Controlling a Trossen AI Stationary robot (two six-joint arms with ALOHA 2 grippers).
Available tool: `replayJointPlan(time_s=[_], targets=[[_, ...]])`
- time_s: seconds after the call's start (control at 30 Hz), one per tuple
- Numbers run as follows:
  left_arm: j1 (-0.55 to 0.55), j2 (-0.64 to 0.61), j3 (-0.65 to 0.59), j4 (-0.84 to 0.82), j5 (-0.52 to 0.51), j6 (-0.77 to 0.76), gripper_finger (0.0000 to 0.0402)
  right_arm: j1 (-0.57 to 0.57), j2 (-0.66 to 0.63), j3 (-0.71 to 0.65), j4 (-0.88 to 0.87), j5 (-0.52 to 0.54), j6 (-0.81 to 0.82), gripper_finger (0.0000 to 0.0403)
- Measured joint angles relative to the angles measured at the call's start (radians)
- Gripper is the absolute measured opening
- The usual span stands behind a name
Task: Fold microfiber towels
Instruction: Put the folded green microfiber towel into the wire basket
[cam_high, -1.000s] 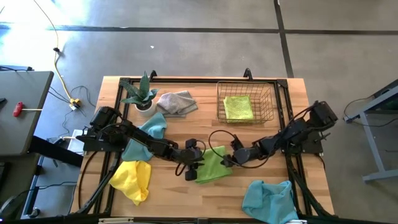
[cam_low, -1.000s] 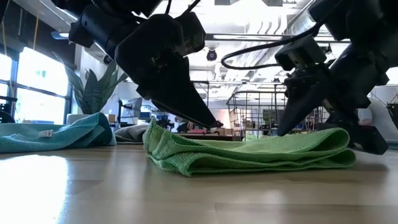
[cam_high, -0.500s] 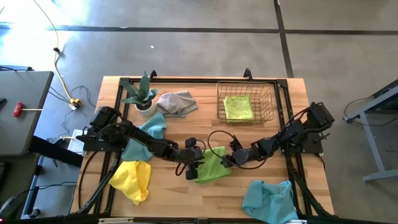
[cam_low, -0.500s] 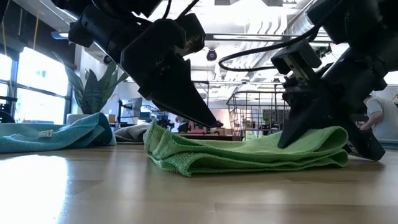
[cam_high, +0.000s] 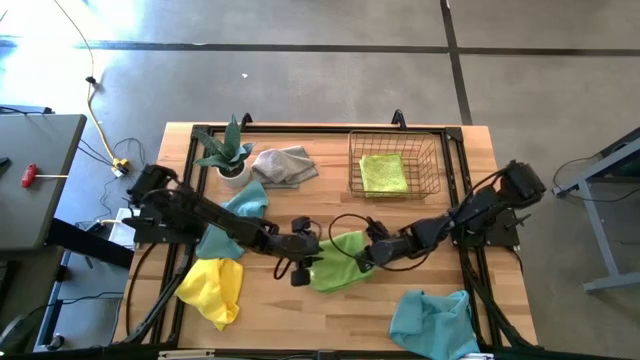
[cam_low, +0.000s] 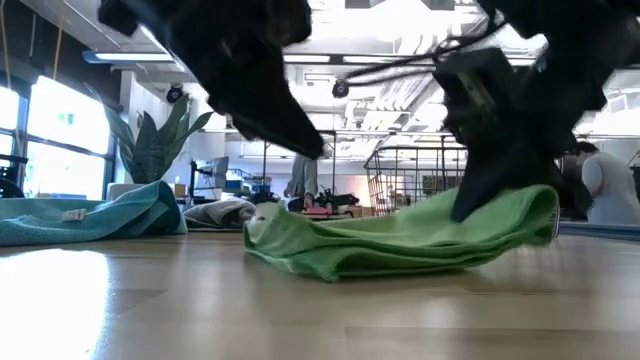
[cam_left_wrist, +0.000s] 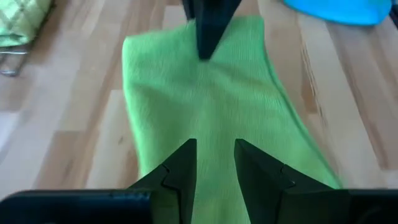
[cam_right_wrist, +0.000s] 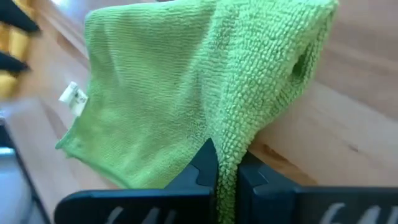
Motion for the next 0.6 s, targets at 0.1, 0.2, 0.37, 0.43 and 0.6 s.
replayJointPlan(time_s=[0.1, 0.2, 0.37, 0.43, 0.6], targets=[[-0.017, -0.045, 0.002, -0.065, -0.001, 0.026, 0.0099, -0.019, -0.032, 0.11, -0.242, 0.0, -0.082, 0.0001], [-0.035, -0.087, 0.001, -0.127, -0.005, 0.048, 0.0099, -0.059, -0.048, 0.242, -0.462, -0.003, -0.177, 0.0001], [-0.062, -0.134, 0.003, -0.241, -0.036, 0.05, 0.0099, -0.154, -0.047, 0.481, -0.81, -0.006, -0.332, 0.0001], [-0.074, -0.157, -0.004, -0.322, -0.06, 0.044, 0.0099, -0.193, -0.047, 0.576, -0.907, 0.017, -0.389, 0.0], [-0.092, -0.167, -0.001, -0.379, -0.095, 0.041, 0.0099, -0.301, -0.045, 0.79, -1.046, 0.054, -0.514, 0.0]])
